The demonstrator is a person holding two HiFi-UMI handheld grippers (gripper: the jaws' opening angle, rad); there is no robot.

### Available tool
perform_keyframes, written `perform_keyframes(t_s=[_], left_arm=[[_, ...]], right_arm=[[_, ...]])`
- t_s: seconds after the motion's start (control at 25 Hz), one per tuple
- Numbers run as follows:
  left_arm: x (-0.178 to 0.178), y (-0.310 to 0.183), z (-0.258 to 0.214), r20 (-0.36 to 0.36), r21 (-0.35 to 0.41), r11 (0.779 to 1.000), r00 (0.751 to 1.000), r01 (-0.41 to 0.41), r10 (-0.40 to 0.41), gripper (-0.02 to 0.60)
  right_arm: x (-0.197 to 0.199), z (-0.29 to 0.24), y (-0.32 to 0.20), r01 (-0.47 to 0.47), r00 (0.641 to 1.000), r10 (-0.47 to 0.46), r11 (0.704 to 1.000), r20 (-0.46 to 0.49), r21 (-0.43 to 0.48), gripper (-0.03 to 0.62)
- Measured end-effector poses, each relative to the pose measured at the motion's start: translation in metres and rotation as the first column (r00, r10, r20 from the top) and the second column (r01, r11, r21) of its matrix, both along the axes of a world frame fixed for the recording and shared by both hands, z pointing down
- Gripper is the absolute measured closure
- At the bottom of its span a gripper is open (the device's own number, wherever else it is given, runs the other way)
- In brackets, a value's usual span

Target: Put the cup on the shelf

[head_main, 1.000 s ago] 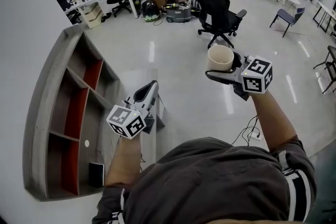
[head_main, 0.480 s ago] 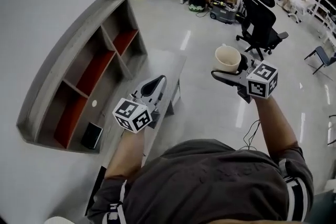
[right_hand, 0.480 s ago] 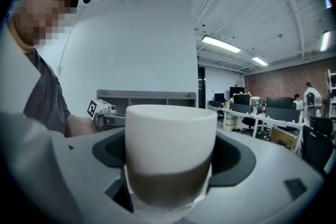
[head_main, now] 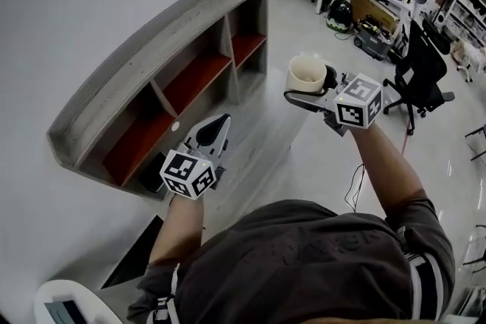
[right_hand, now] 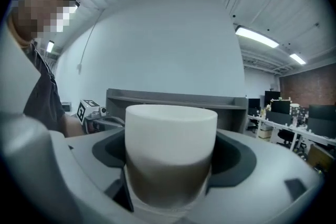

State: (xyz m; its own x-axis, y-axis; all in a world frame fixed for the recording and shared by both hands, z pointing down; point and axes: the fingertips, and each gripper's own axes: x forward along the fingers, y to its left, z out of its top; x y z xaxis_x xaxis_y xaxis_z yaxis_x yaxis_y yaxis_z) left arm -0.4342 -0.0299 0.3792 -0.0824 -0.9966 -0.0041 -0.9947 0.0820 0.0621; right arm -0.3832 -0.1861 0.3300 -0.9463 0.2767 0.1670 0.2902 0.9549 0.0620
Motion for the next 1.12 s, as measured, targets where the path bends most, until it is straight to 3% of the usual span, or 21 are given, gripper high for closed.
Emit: perform_keyframes(t_s=[0.32, 0.6, 1.12], left_arm=[[-0.069, 0.072, 0.014, 0.000, -0.019, 0.986, 0.986, 0.165, -0.165, 0.583], [-0.095, 0.116, 0.025, -0.024, -0.026, 0.967, 0.967, 0.252, -0.253, 0.582], [-0.120, 0.150, 0.040, -0.068, -0.045, 0.954, 0.952, 0.296, -0.298, 0.581]], right_arm=[[-0.120, 0.021, 0.067, 0.154, 0.988, -0.154, 0.988, -0.019, 0.010, 0.160], [-0.195, 0.042, 0.108, 0.223, 0.974, -0.222, 0.975, -0.036, 0.022, 0.160], [-0.288, 0.089, 0.146, 0.265, 0.963, -0.261, 0.962, -0.065, 0.065, 0.160]])
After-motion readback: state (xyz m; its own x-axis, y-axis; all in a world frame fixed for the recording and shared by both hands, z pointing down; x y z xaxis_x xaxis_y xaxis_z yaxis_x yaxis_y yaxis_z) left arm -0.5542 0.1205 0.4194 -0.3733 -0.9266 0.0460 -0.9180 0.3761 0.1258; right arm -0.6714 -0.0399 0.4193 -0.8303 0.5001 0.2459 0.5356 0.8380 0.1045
